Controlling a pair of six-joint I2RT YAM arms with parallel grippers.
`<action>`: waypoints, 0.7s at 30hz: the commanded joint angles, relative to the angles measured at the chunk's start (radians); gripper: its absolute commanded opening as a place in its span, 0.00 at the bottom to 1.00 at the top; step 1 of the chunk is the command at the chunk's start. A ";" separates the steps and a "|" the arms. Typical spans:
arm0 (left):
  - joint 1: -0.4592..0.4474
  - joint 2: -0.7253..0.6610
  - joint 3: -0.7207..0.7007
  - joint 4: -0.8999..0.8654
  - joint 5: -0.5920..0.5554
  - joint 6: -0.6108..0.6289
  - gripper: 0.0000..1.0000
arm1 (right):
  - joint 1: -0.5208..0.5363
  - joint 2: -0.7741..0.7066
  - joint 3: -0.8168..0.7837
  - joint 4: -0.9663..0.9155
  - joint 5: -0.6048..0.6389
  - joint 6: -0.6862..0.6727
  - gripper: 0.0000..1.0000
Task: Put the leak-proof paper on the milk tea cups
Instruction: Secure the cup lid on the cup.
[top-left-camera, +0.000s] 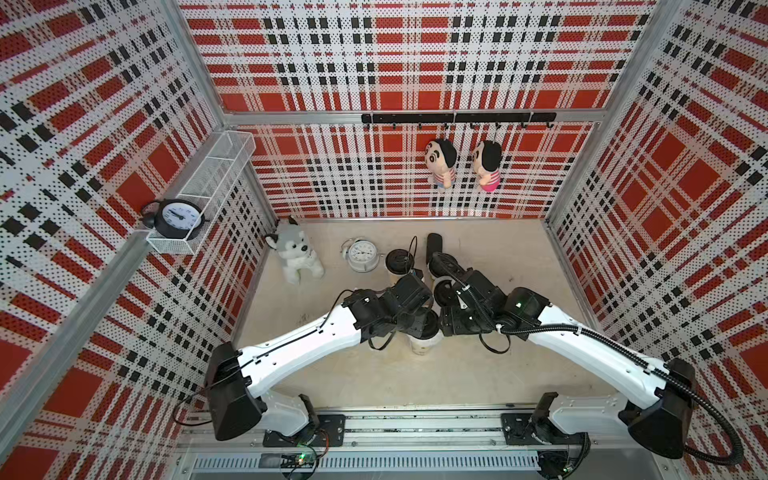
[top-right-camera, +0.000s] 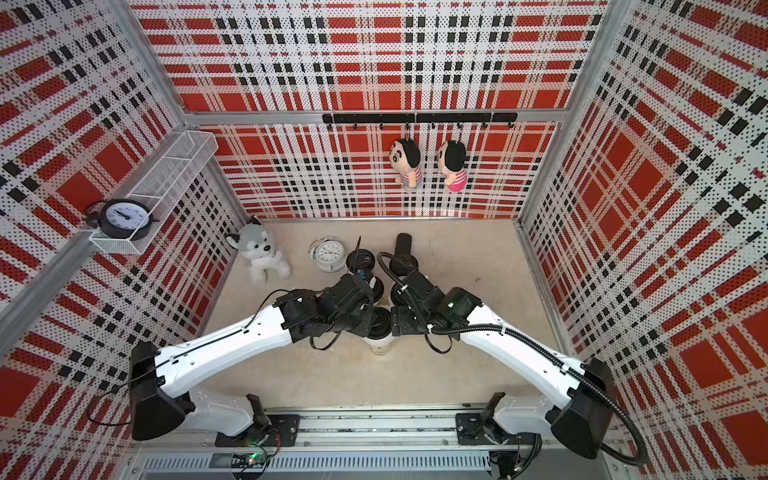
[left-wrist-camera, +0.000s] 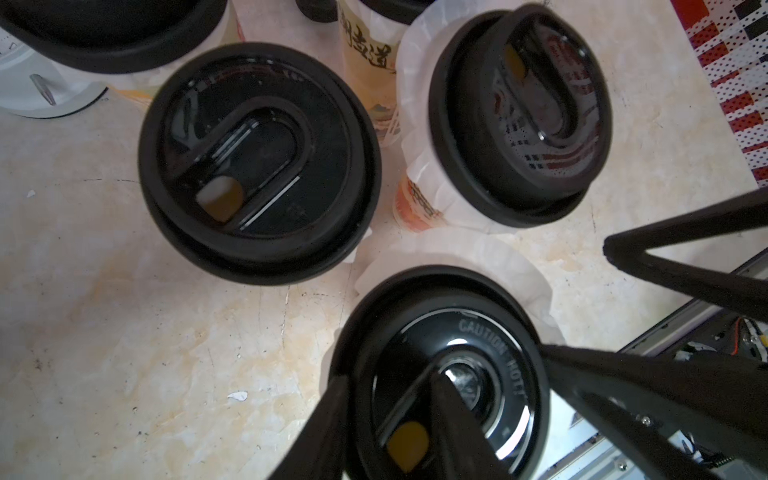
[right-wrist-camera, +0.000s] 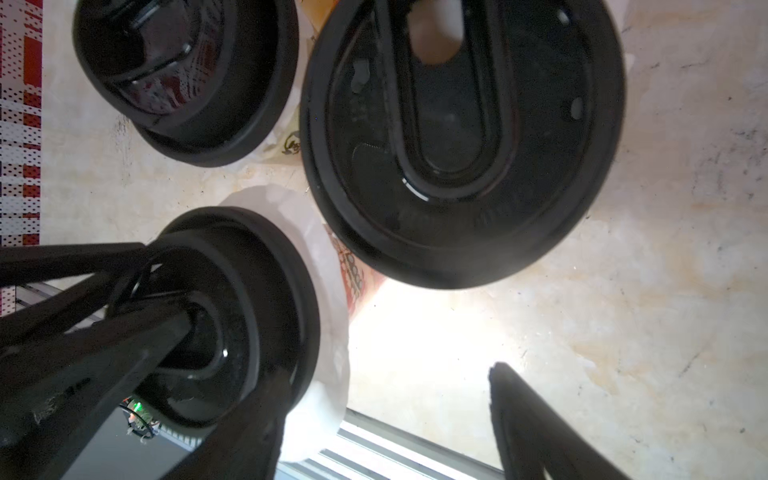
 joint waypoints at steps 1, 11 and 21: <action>-0.011 0.032 -0.060 -0.082 0.020 0.000 0.37 | 0.010 0.001 -0.038 0.012 0.011 0.023 0.78; -0.014 0.014 -0.100 -0.065 0.028 -0.011 0.37 | 0.037 0.017 -0.145 -0.009 0.052 0.081 0.77; -0.015 0.003 -0.131 -0.047 0.035 -0.017 0.37 | 0.088 0.058 -0.236 -0.024 0.067 0.132 0.77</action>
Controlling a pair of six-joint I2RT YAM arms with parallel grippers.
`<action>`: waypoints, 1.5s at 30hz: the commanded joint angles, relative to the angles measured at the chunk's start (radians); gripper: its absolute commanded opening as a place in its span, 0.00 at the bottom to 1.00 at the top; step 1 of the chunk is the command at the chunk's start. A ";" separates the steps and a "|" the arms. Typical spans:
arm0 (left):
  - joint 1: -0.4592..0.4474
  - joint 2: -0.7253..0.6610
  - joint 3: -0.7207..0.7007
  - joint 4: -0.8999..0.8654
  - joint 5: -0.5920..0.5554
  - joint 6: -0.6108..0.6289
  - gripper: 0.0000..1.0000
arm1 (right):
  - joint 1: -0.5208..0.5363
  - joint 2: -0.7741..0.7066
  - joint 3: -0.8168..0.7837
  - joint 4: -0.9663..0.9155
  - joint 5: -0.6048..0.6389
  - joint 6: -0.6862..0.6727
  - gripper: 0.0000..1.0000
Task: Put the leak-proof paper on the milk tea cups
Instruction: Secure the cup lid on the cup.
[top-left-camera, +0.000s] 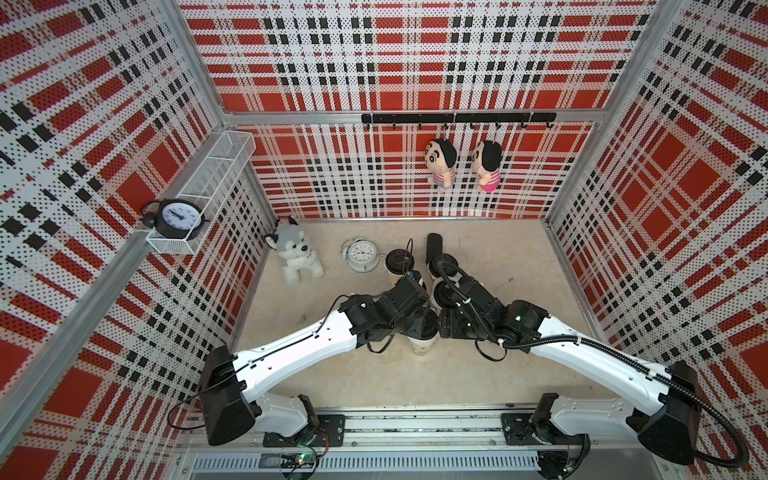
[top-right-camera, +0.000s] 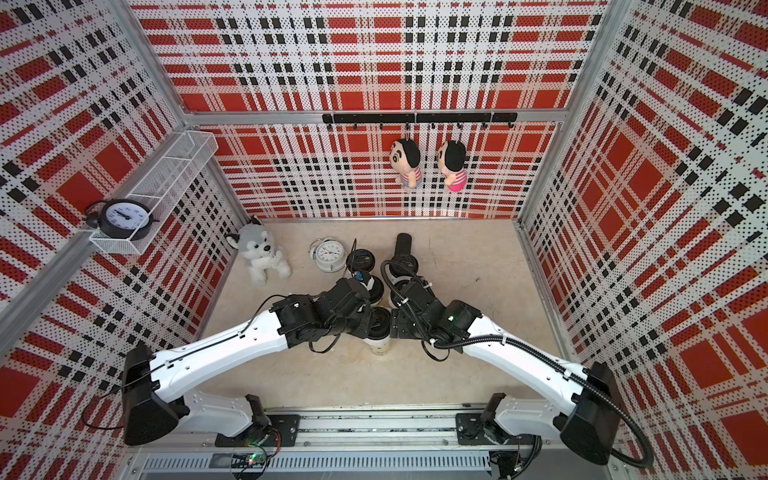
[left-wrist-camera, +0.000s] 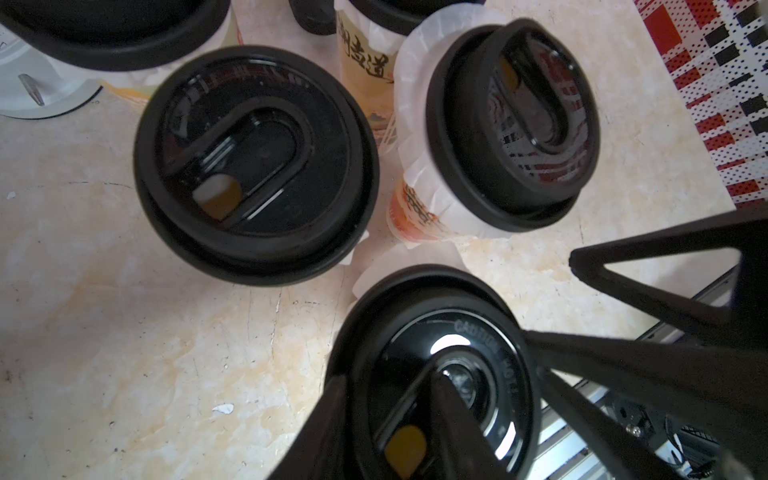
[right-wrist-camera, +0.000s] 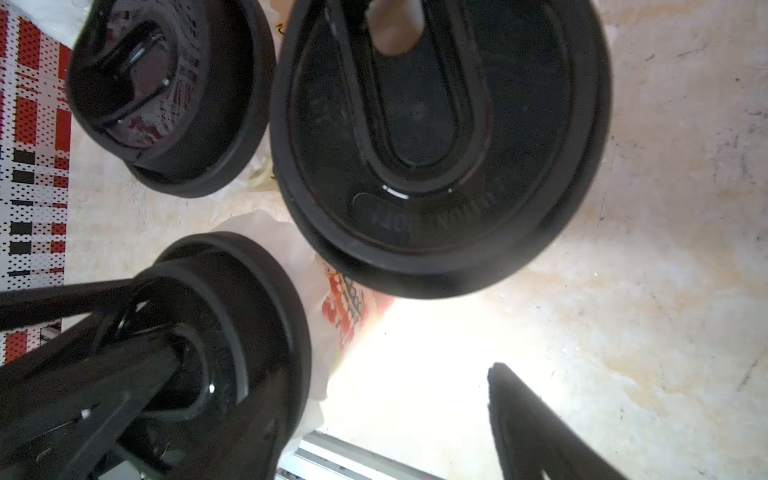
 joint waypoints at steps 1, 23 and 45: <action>-0.012 0.043 -0.065 -0.118 0.039 0.001 0.37 | 0.034 0.095 -0.115 -0.147 -0.017 -0.003 0.77; -0.011 0.040 -0.082 -0.099 0.049 -0.008 0.37 | 0.051 0.079 -0.051 -0.233 0.040 -0.016 0.80; -0.015 0.041 -0.104 -0.086 0.051 -0.018 0.36 | 0.027 0.016 0.206 -0.108 0.011 -0.122 0.80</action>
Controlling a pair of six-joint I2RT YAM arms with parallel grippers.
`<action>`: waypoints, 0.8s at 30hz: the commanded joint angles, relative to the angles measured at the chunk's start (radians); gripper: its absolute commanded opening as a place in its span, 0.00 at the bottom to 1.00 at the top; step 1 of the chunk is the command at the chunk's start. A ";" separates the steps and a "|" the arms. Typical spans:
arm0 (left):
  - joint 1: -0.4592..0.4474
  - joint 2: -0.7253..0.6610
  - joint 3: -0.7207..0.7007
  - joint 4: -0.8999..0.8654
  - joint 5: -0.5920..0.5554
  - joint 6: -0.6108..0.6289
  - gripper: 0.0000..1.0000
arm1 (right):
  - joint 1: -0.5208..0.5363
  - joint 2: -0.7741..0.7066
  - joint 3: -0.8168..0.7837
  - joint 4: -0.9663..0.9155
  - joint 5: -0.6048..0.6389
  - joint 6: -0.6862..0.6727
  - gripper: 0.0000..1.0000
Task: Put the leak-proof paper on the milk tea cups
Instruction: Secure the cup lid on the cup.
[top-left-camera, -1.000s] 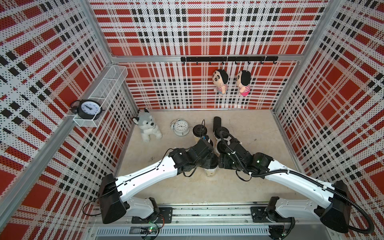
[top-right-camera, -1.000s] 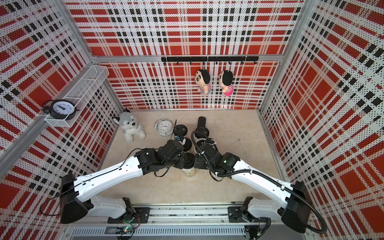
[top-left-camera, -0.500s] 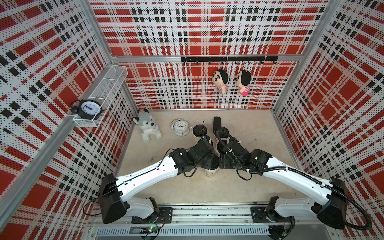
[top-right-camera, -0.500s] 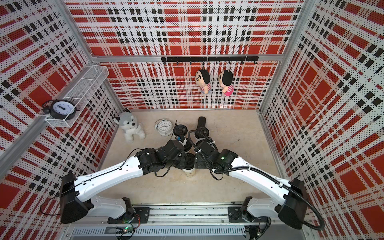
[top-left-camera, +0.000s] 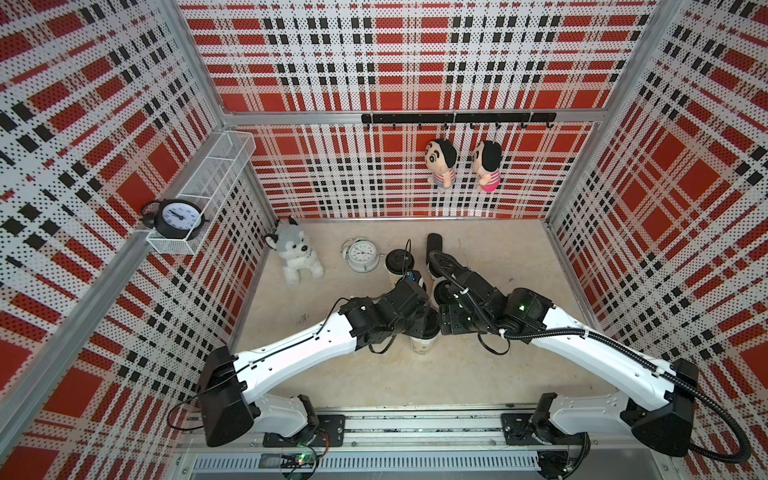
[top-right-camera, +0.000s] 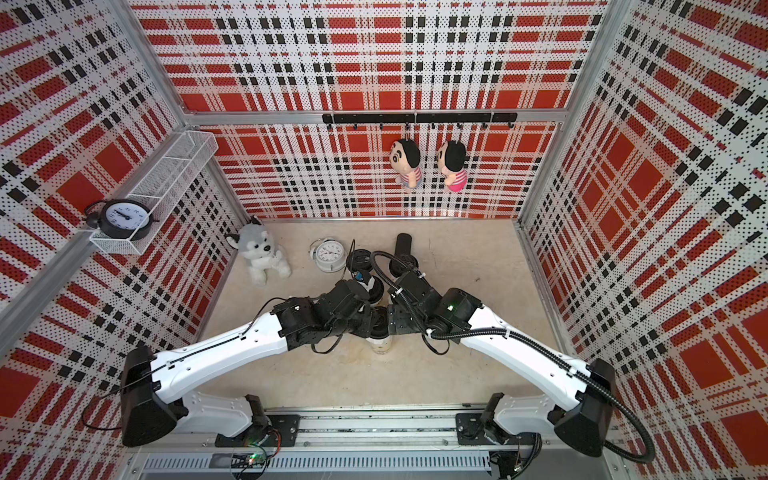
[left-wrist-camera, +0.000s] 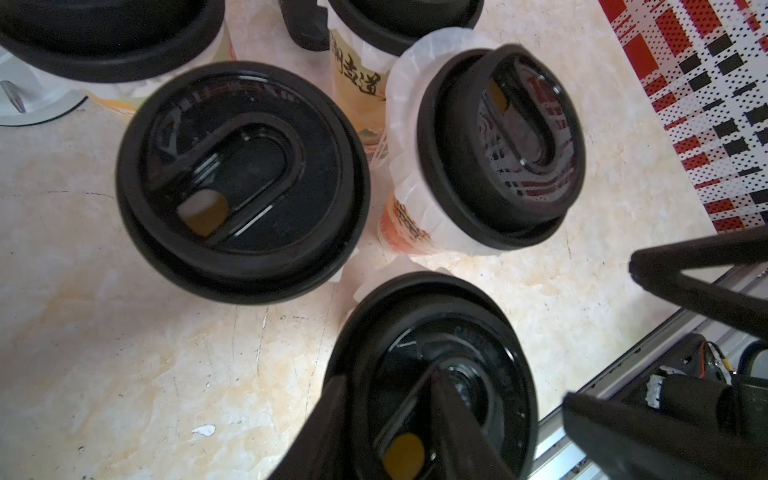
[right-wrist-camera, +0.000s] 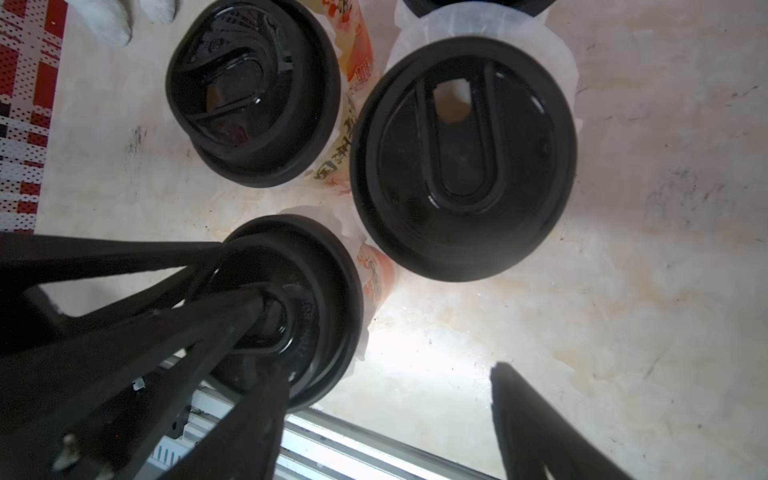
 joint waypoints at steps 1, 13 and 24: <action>-0.013 0.049 -0.066 -0.148 0.051 -0.004 0.36 | 0.004 -0.007 -0.012 0.069 -0.030 -0.009 0.80; -0.012 0.046 -0.067 -0.141 0.051 -0.001 0.36 | 0.004 0.077 -0.061 0.152 -0.039 0.034 0.77; -0.013 0.037 -0.005 -0.139 0.040 0.003 0.43 | 0.004 0.084 -0.132 0.145 -0.060 0.070 0.74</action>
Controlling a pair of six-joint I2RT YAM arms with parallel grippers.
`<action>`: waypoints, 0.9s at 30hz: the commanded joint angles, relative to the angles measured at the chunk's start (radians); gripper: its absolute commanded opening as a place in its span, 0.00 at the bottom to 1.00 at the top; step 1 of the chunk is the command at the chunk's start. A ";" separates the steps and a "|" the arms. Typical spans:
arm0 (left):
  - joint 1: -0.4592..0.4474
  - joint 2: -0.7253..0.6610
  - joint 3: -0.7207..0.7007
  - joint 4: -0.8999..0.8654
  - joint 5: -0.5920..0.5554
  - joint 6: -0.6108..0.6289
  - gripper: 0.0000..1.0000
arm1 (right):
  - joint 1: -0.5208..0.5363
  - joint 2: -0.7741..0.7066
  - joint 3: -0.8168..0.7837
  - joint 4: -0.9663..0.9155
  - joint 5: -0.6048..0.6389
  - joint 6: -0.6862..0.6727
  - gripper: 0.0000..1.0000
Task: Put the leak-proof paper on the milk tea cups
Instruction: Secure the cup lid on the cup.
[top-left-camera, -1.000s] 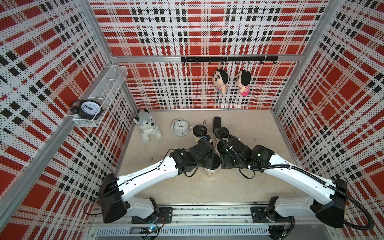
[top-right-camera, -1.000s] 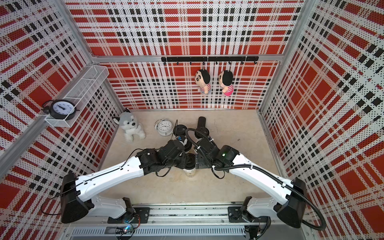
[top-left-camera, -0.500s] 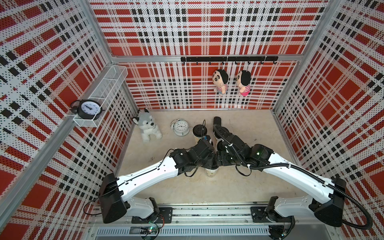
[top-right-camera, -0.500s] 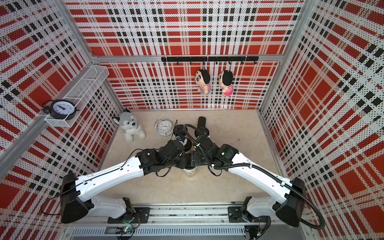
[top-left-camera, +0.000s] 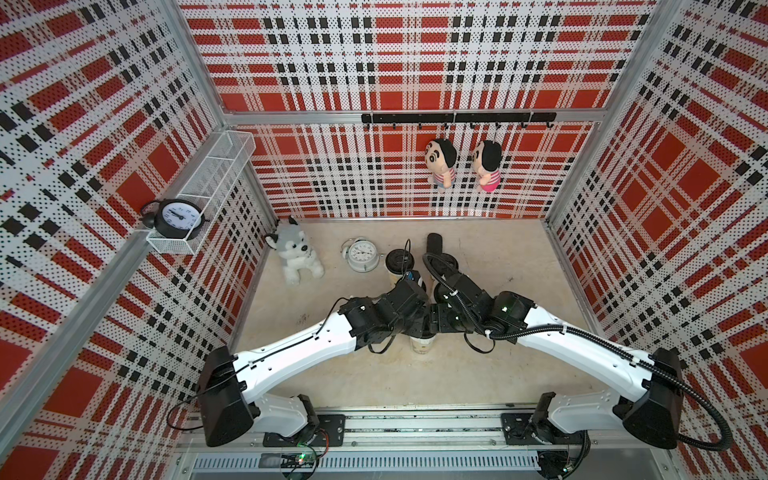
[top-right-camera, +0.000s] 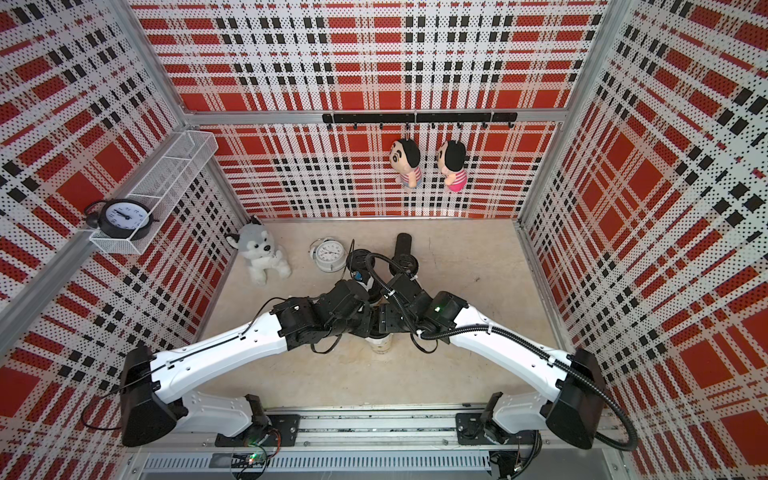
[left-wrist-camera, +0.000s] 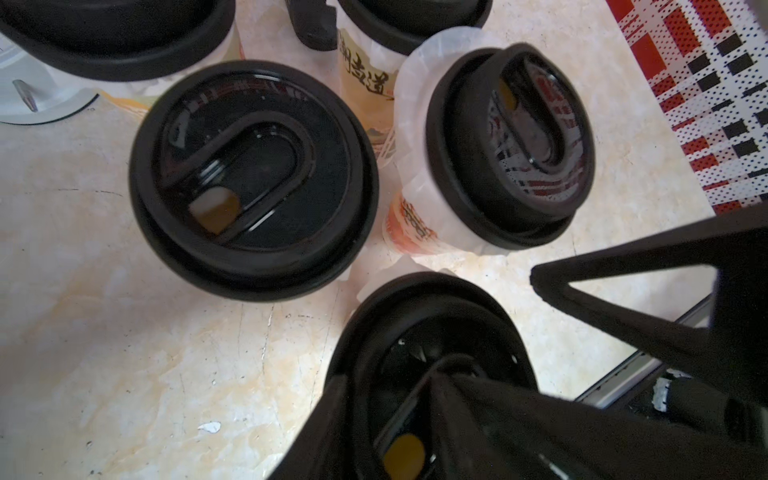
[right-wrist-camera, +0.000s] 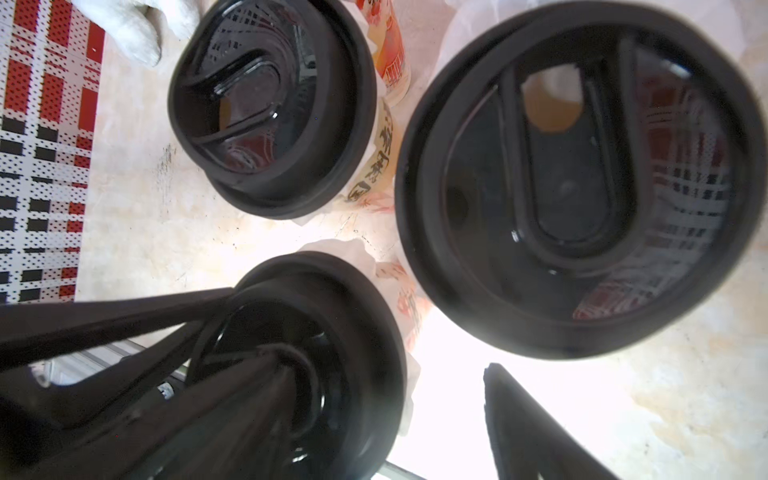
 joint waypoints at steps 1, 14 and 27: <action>-0.013 0.038 0.001 -0.134 0.052 0.010 0.46 | 0.004 0.028 -0.052 -0.042 -0.013 0.015 0.74; 0.014 -0.054 0.091 -0.126 -0.001 -0.015 0.45 | 0.004 0.014 -0.088 -0.082 -0.008 0.031 0.73; 0.096 -0.195 -0.084 -0.027 0.083 -0.087 0.12 | 0.004 0.017 -0.081 -0.102 -0.007 0.033 0.73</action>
